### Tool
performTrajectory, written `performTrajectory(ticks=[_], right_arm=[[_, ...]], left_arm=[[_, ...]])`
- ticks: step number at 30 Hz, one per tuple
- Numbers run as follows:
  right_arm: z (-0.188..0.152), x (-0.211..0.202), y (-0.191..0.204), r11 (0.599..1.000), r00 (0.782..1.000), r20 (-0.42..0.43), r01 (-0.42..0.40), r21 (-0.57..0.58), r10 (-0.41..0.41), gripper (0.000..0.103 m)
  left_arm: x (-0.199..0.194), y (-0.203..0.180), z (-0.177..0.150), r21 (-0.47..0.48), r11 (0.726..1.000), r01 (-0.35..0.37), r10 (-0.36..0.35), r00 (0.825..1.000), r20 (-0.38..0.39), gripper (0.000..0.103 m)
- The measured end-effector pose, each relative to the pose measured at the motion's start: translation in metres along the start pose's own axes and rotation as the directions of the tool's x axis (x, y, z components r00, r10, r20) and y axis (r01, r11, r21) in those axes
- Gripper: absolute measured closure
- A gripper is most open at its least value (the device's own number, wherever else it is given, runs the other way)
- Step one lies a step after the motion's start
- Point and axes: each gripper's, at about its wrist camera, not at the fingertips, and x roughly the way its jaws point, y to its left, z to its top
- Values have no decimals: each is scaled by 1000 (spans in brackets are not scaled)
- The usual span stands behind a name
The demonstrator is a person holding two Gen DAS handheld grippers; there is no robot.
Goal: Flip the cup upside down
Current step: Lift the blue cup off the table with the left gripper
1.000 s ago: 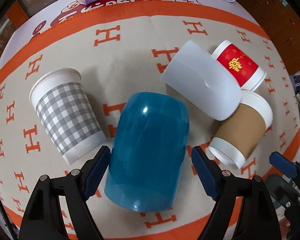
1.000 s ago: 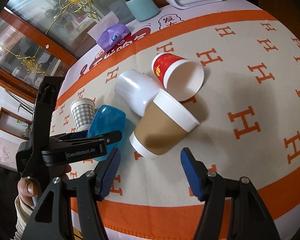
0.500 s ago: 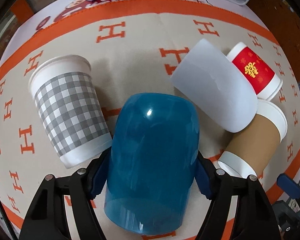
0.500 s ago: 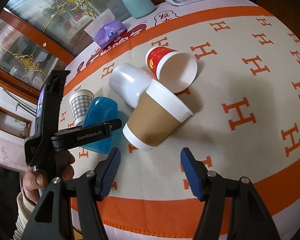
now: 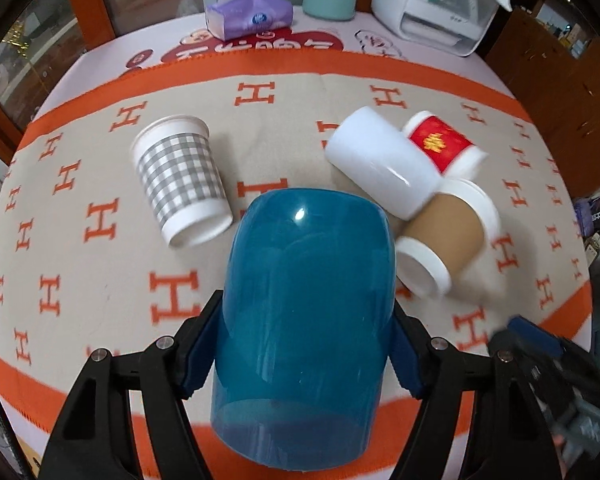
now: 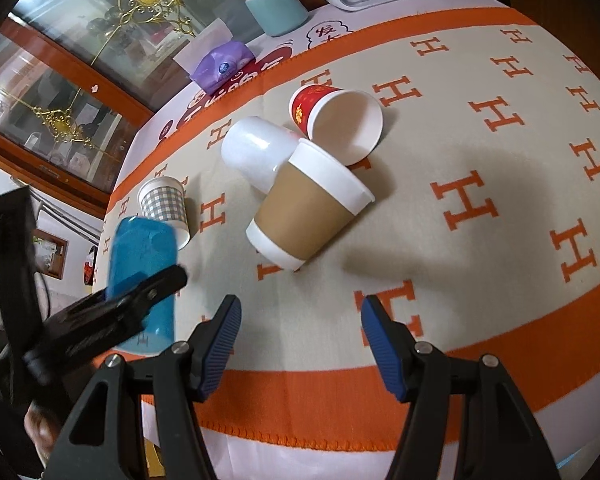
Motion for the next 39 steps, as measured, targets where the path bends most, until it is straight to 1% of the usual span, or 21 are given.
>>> performTrajectory(ticks=[2,3,4,5,6,9,11,14,17,20,22,28,30,32,35,39], right_arm=[[-6,-3,1,1000,1000,4,8,-13,-8,40],[-8,-4,1,1000,1000,3,10,-18,-10,40],[-11,-5,2,1000,1000,2,12,-24,-12,40],[-14,-5,2,1000,1000,1,14,-28,-14,40],[-17,-6,2,999,1000,2,18,-33,-18,40],[-26,-7,-1,999,1000,5,28,-42,-28,40],[-31,-6,-3,999,999,0,33,-38,-33,40],[-36,-1,-9,999,999,-20,43,-21,-43,40],[-40,4,-15,999,998,-36,47,-9,-47,40],[-44,6,-16,999,998,-46,48,-6,-48,40],[-48,7,-17,999,997,-50,54,-6,-54,40],[-55,15,-22,999,996,-76,54,6,-53,40],[-57,16,-22,999,995,-80,55,4,-54,40],[-57,16,-22,999,995,-82,53,4,-52,40],[-57,14,-22,999,996,-79,46,2,-45,40],[-56,11,-21,999,997,-71,39,0,-39,40]], left_arm=[[-18,8,-13,-1,1000,10,-10,1000,7,31],[-23,5,-20,-5,1000,13,-13,1000,9,31],[-31,12,-25,-5,1000,17,-17,1000,9,31],[-35,10,-32,-5,1000,23,-23,1000,8,31],[-45,15,-44,-5,1000,28,-28,1000,8,31],[-56,18,-65,-1,999,36,-36,999,6,31],[-54,16,-77,-6,999,31,-31,1000,-3,31],[-44,13,-87,-11,1000,16,-16,1000,-22,31],[-29,15,-97,-41,999,-8,6,999,-50,31],[-15,15,-105,-72,997,-6,0,996,-92,31],[-8,13,-108,-80,997,-13,4,995,-104,31],[14,8,-116,-88,996,16,-30,987,-160,29],[15,6,-118,-79,997,16,-29,987,-160,23],[12,4,-118,-66,998,17,-26,990,-142,16],[5,-4,-117,-31,999,10,-14,993,-116,9],[1,-10,-116,-9,1000,19,-20,994,-110,9]])
